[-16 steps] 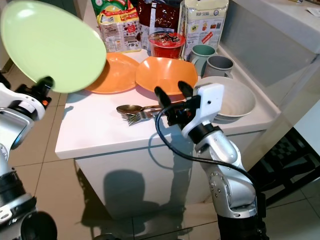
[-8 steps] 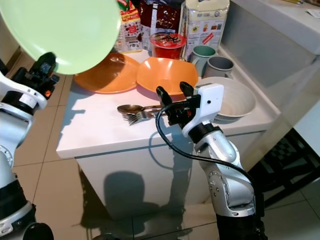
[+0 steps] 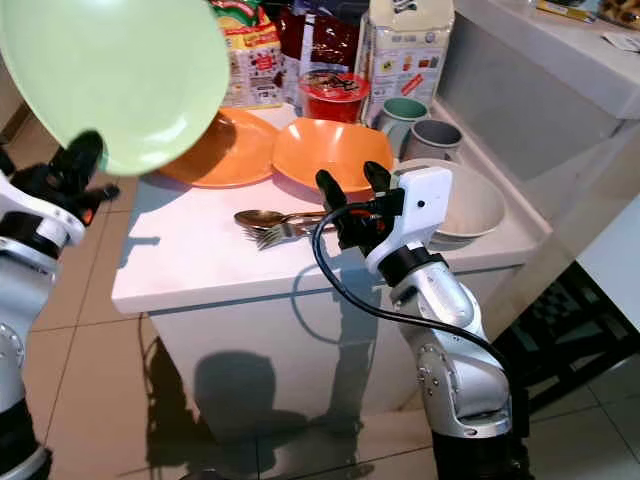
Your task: Setting the table
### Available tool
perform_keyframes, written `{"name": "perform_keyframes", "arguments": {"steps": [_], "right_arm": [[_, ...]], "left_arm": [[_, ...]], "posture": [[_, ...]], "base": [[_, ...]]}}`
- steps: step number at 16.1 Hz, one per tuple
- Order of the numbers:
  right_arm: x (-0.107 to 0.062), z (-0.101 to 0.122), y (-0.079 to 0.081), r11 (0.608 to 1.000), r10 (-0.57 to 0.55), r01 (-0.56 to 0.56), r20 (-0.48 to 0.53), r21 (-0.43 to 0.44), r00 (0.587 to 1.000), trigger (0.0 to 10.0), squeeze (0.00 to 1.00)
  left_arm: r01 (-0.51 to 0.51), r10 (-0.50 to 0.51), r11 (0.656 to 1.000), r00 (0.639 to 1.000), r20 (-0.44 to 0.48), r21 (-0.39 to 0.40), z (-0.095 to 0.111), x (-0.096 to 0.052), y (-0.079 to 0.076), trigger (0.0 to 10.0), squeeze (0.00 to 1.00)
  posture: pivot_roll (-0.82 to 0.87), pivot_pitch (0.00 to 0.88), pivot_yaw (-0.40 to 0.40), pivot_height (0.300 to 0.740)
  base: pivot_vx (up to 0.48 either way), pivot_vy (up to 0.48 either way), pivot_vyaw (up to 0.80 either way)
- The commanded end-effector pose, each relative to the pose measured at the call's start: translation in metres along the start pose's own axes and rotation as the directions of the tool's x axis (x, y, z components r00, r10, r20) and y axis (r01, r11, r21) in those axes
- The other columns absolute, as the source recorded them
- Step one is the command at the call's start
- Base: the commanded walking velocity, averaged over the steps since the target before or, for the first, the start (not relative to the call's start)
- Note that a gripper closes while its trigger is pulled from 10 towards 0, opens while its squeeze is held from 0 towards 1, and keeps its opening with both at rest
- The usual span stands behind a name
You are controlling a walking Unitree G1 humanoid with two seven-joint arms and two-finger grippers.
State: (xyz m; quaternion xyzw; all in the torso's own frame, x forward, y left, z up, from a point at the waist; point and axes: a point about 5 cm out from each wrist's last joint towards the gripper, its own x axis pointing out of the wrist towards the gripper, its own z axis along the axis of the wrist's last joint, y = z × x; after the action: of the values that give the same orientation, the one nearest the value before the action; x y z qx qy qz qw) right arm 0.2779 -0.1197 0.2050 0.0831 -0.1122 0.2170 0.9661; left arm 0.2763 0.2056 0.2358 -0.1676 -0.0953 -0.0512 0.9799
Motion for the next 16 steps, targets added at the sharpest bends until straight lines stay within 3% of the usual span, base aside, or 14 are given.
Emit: {"name": "perform_keyframes", "arguments": {"steps": [1,4,12,16], "right_arm": [[-0.001,0.0,-0.002,1.0,-0.025,0.025,-0.005,-0.012,1.0,10.0,0.0],[-0.001,0.003,-0.002,0.999,-0.037,0.037,0.003,-0.023,0.999,10.0,0.0],[0.002,0.008,-0.009,0.996,-0.075,0.076,0.015,-0.045,0.997,10.0,0.0],[0.004,0.015,-0.018,0.982,-0.151,0.148,-0.015,-0.119,0.988,10.0,0.0]], "left_arm": [[0.052,-0.054,0.996,0.998,0.03,0.069,0.003,0.002,-0.012,10.0,0.0],[0.088,-0.091,0.991,0.995,0.026,0.103,0.0,0.004,-0.019,10.0,0.0],[0.083,-0.089,0.994,0.992,0.088,0.067,0.003,0.008,-0.023,10.0,0.0],[0.091,-0.099,0.979,0.995,0.034,0.185,-0.007,0.007,-0.025,10.0,0.0]], "posture": [[0.07,0.0,-0.036,0.74],[0.06,0.0,-0.026,0.74],[0.06,0.0,-0.021,0.74],[0.06,0.0,-0.022,0.74]], "base": [[0.0,0.0,0.0],[0.0,0.0,0.0],[-0.03,0.0,0.0],[0.0,0.0,0.0]]}}
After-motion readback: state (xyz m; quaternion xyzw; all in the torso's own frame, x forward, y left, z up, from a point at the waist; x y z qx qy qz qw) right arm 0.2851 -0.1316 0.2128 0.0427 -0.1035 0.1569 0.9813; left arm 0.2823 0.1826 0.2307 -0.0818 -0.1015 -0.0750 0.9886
